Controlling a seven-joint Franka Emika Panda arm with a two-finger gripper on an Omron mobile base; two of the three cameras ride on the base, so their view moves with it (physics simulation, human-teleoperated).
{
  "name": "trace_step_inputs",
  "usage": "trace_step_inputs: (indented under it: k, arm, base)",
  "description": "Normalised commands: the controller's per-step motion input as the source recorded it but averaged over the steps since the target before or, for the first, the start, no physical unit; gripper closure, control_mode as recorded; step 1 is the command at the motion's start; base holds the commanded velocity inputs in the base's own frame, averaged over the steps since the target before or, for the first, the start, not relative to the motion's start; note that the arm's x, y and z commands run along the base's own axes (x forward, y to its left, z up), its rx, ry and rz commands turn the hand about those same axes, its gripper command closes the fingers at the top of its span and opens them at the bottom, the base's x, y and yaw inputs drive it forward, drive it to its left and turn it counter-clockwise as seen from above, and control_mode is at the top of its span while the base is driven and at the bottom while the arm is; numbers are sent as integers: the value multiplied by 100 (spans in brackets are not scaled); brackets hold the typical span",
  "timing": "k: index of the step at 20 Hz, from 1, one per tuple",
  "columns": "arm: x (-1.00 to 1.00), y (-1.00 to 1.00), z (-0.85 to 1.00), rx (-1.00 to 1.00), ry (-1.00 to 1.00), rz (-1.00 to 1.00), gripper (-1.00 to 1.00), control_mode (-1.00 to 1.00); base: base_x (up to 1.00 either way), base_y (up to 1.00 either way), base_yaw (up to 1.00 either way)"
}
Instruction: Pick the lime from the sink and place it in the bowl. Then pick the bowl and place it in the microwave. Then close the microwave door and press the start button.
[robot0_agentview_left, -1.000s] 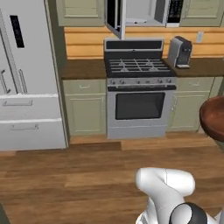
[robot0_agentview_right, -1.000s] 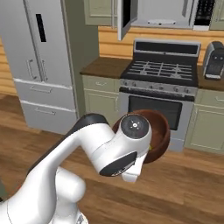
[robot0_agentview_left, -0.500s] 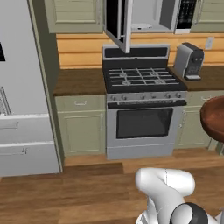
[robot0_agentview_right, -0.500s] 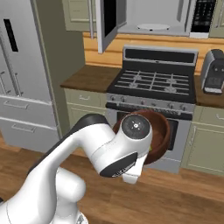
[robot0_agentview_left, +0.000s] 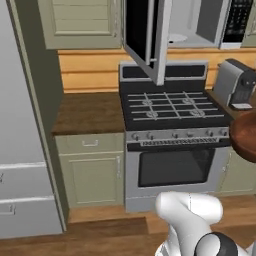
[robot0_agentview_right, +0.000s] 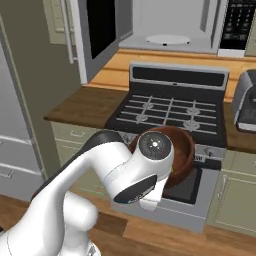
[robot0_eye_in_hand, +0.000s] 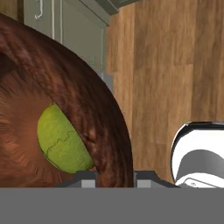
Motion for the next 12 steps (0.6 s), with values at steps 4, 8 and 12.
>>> trace_step_inputs:
  k: [4,8,12]
  arm:
    - [0,0,0,0,0,0,100,100]
    - [0,0,0,0,0,0,100,100]
    - [0,0,0,0,0,0,100,100]
  base:
    - [100,-36,0]
    - [100,-37,0]
    - [91,-41,-2]
